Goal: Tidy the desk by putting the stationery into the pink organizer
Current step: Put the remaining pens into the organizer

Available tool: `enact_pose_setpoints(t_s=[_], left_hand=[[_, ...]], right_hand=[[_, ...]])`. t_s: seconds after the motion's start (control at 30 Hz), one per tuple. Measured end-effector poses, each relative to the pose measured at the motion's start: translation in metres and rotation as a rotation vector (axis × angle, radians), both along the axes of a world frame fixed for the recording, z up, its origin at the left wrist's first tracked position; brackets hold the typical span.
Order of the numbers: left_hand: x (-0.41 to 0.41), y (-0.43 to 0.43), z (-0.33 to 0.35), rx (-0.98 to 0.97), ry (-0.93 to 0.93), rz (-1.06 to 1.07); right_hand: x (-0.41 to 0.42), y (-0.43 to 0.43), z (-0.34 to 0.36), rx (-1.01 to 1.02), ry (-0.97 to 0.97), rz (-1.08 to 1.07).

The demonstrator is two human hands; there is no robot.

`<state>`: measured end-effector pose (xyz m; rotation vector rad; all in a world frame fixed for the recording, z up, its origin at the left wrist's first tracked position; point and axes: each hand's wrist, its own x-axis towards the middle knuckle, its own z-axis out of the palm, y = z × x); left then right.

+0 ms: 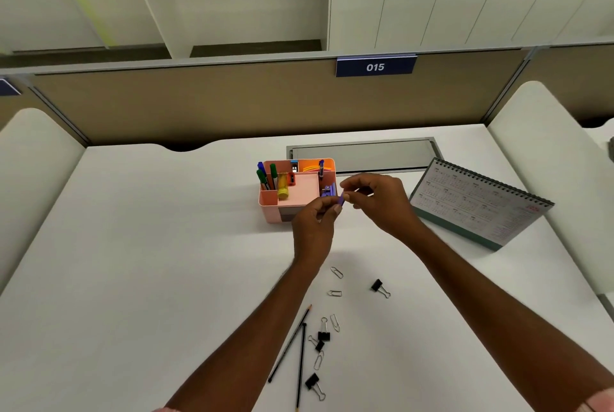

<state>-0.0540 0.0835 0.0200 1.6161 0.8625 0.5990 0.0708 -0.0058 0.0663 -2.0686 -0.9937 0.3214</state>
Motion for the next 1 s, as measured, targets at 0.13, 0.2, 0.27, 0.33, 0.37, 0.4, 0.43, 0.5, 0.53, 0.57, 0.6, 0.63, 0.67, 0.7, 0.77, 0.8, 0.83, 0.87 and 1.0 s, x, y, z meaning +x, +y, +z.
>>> enact_pose_setpoints(t_s=[0.13,0.2,0.27,0.33,0.37,0.4,0.43,0.5,0.53,0.57,0.6,0.63,0.67,0.7,0.77,0.8,0.83,0.87,1.0], left_hand=[[0.001,0.002,0.006,-0.023,-0.017,0.021],[0.001,0.005,0.009,-0.011,-0.011,0.044],[0.001,0.008,0.012,0.01,-0.007,0.052],[0.0,0.013,0.013,0.015,0.002,0.08],[-0.001,0.015,0.012,0.007,0.003,0.102],[-0.002,0.018,0.011,-0.003,0.002,0.124],[-0.003,0.021,0.008,-0.012,0.003,0.139],[-0.008,0.025,0.003,-0.027,0.001,0.147],[-0.011,0.027,0.0,-0.039,0.001,0.143],[-0.014,0.028,-0.003,-0.052,0.003,0.141],[-0.017,0.03,-0.006,-0.064,0.009,0.143],[-0.02,0.031,-0.011,-0.077,0.018,0.145],[-0.023,0.033,-0.016,-0.096,0.031,0.147],[-0.025,0.033,-0.02,-0.118,0.049,0.148],[-0.03,0.035,-0.028,-0.154,0.096,0.139],[-0.033,0.035,-0.032,-0.175,0.114,0.125],[-0.035,0.035,-0.035,-0.196,0.127,0.104],[-0.037,0.035,-0.037,-0.216,0.137,0.083],[-0.042,0.033,-0.042,-0.248,0.167,0.031]], right_hand=[[0.0,0.009,0.008,0.021,-0.025,0.05],[-0.001,0.014,0.011,0.023,-0.02,0.065],[0.001,0.019,0.013,0.031,-0.034,0.065],[0.004,0.024,0.015,0.048,-0.066,0.06],[0.006,0.027,0.016,0.06,-0.087,0.06],[0.01,0.029,0.017,0.074,-0.107,0.059],[0.013,0.031,0.018,0.089,-0.126,0.052],[0.023,0.036,0.022,0.11,-0.162,0.017],[0.028,0.039,0.024,0.122,-0.175,-0.009],[0.033,0.042,0.025,0.138,-0.182,-0.033],[0.038,0.046,0.026,0.153,-0.187,-0.053],[0.042,0.049,0.027,0.167,-0.194,-0.068],[0.046,0.053,0.026,0.178,-0.203,-0.079],[0.05,0.058,0.025,0.183,-0.216,-0.085],[0.056,0.065,0.02,0.168,-0.25,-0.085],[0.058,0.07,0.017,0.154,-0.262,-0.081],[0.06,0.074,0.013,0.14,-0.268,-0.08],[0.061,0.078,0.008,0.121,-0.27,-0.082],[0.066,0.09,-0.016,0.041,-0.249,-0.087]])
